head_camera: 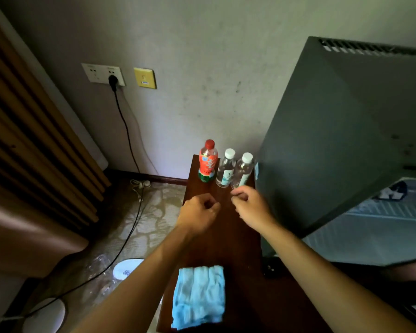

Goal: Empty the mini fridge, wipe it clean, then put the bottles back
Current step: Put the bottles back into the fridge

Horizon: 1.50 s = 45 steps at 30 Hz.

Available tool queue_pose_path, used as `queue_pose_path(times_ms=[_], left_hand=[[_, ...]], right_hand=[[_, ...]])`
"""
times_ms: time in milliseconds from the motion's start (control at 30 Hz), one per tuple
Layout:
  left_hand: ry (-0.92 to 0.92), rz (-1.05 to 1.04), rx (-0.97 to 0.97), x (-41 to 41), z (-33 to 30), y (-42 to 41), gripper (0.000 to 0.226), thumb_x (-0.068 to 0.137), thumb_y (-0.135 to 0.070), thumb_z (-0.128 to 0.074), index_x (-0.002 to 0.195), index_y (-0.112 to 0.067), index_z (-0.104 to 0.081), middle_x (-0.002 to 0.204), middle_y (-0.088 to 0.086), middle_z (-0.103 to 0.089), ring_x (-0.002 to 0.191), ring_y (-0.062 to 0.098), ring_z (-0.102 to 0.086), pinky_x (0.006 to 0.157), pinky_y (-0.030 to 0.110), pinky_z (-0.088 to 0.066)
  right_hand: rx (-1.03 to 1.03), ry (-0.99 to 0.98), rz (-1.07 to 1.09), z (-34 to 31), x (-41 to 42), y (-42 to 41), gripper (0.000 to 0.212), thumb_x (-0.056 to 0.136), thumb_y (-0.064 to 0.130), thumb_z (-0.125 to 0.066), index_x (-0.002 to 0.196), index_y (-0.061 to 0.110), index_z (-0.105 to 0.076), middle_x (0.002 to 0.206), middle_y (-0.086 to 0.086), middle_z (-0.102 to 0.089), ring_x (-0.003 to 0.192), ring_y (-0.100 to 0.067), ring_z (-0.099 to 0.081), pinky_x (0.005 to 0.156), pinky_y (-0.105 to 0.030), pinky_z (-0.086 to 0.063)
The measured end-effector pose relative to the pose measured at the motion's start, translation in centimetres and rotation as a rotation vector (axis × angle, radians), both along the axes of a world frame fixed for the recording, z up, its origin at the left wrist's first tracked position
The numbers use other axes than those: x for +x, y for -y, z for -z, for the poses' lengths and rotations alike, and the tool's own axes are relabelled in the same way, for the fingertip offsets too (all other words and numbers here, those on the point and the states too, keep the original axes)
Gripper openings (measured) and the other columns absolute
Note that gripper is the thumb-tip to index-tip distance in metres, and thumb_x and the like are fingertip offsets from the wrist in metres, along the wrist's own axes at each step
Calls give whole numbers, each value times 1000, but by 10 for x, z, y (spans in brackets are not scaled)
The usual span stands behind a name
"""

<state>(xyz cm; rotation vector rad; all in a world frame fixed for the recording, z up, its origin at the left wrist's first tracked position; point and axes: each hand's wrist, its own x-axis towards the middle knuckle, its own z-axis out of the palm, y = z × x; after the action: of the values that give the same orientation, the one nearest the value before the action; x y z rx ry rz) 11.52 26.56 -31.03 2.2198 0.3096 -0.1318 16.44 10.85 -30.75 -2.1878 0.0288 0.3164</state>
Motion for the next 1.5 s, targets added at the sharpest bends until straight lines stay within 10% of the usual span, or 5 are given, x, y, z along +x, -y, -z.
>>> queue_pose_path(times_ms=[400, 867, 1167, 1500], left_hand=[[-91, 16, -13, 47, 18, -21, 24, 93, -34, -62, 70, -34, -57, 70, -13, -64, 62, -1, -58, 45, 9, -32], [-148, -52, -79, 61, 42, -22, 18, 92, -37, -61, 76, -32, -61, 73, -11, -66, 68, 6, -62, 55, 21, -40], [-127, 4, -73, 56, 33, -25, 15, 93, -31, -63, 78, -28, -61, 75, -9, -66, 68, 8, -61, 56, 22, -42], [-87, 96, -1, 27, 28, -15, 13, 87, -31, -68, 77, -32, -59, 83, -10, -67, 80, 13, -64, 72, 31, -54]], right_hand=[[-616, 221, 63, 11, 85, -25, 72, 84, 24, -66, 145, 23, -30, 156, -11, -16, 140, -33, -24, 106, -46, -41], [-746, 133, 30, 34, 125, -33, 81, 88, 30, -66, 153, 23, -19, 160, -11, -11, 143, -34, -21, 102, -45, -47], [-799, 57, 124, 33, 108, -30, 67, 79, 17, -76, 135, 18, -39, 131, -17, -32, 97, -32, -58, 70, -38, -56], [-630, 227, 129, -14, 49, -29, 21, 95, 26, -55, 114, 15, -54, 120, -13, -47, 101, -32, -59, 71, -33, -54]])
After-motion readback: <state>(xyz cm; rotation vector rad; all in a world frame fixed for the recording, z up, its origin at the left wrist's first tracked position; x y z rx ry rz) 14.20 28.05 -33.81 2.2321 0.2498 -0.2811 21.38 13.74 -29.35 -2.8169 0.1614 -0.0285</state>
